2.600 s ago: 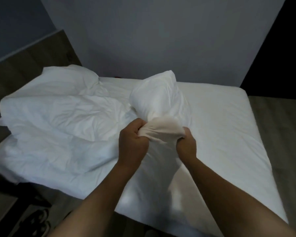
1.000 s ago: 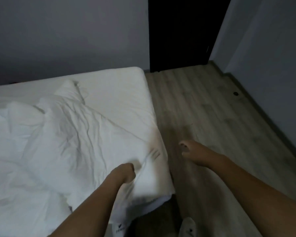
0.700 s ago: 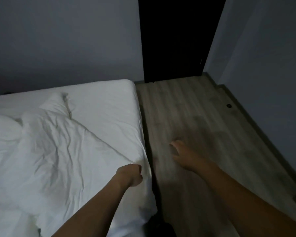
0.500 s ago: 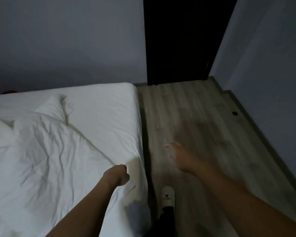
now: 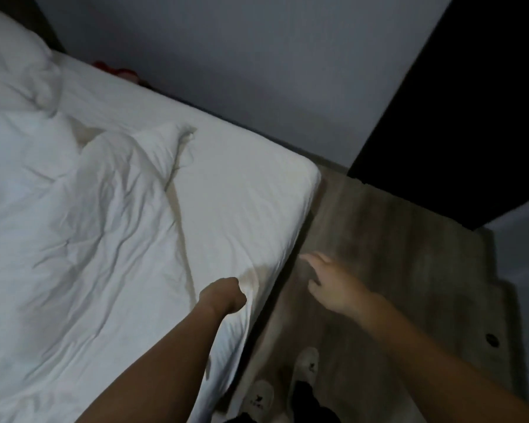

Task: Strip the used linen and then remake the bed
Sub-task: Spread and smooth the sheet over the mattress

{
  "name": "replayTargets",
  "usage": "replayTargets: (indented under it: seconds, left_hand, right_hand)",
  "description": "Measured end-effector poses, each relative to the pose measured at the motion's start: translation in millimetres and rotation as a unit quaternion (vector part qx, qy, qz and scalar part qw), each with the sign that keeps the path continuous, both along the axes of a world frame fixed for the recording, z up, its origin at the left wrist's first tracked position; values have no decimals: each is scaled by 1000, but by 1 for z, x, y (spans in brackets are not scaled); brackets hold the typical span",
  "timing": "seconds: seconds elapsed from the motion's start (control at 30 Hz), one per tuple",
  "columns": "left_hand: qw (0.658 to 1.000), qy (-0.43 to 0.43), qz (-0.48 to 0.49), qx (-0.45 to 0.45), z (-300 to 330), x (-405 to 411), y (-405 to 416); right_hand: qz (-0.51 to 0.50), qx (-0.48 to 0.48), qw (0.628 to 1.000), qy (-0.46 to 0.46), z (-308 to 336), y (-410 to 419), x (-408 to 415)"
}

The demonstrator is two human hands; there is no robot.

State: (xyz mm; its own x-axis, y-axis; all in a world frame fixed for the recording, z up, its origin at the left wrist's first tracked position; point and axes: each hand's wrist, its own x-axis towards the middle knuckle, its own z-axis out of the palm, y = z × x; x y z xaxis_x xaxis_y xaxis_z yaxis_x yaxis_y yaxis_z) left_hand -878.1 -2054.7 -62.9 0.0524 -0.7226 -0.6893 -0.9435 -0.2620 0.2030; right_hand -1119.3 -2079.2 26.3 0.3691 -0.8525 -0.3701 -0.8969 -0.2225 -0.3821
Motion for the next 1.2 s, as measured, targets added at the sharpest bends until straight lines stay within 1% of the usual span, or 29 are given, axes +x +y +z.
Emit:
replayTargets:
  seconds: [0.1,0.23,0.3,0.37,0.43,0.5,0.57,0.6,0.67,0.7,0.73,0.8,0.83,0.87,0.9,0.97,1.0,1.03,1.07,1.1,1.2]
  left_hand:
    - [990,1,140,-8,1,28,-11]
    - [957,-27,279,-69,5,61,-21]
    - [947,-35,308,-85,2,71,-25]
    - [937,-32,339,-77,-17,79,-36]
    - [932,-21,357,-58,-54,86,-56]
    - [925,-24,376,-45,-104,94,-78]
    - [913,-63,403,-19,-157,105,-92]
    - [912,-101,397,-9,-180,109,-92]
    - [917,-174,357,-40,-214,117,-91]
    - [911,-178,365,-75,-222,123,-87]
    - [899,-161,394,-106,-226,129,-82]
    - [862,-107,475,-140,-224,134,-62]
    - [844,-77,513,-138,-219,132,-46]
    - [833,-45,537,-123,-214,128,-29]
    - [832,-22,547,-91,-207,122,-13]
    - [850,-15,525,28,-194,107,13]
    - [858,-25,509,66,-193,101,19]
    - [863,-42,498,70,-192,94,16]
    - [871,-75,483,47,-193,89,6]
    - [876,-122,467,1,-195,84,-11]
    - [882,-200,417,-87,-211,89,-66]
  right_hand:
    - [107,-2,994,-9,-18,-64,36]
    - [226,-35,973,-45,-35,-134,94]
    - [267,-41,962,-48,-42,-152,117]
    - [304,-34,951,-44,-61,-173,143]
    - [337,-33,940,-38,-94,-194,166]
    - [370,-35,928,-28,-141,-216,188]
    - [393,-30,919,-16,-195,-237,206]
    - [403,-24,915,-4,-221,-244,214]
    - [406,-30,913,16,-267,-257,227]
    - [409,-41,911,22,-286,-260,234]
    - [412,-58,909,21,-300,-262,241]
    - [425,-113,898,-5,-321,-262,259]
    - [438,-141,887,-30,-327,-259,270]
    - [446,-164,878,-53,-332,-257,280]
    - [451,-185,871,-69,-336,-255,288]
    - [465,-210,856,-82,-336,-250,301]
    - [474,-217,849,-85,-334,-247,306]
    - [481,-222,844,-84,-331,-245,312]
    - [489,-226,839,-82,-328,-245,317]
    - [499,-227,833,-81,-325,-246,323]
    - [530,-238,811,-70,-323,-255,334]
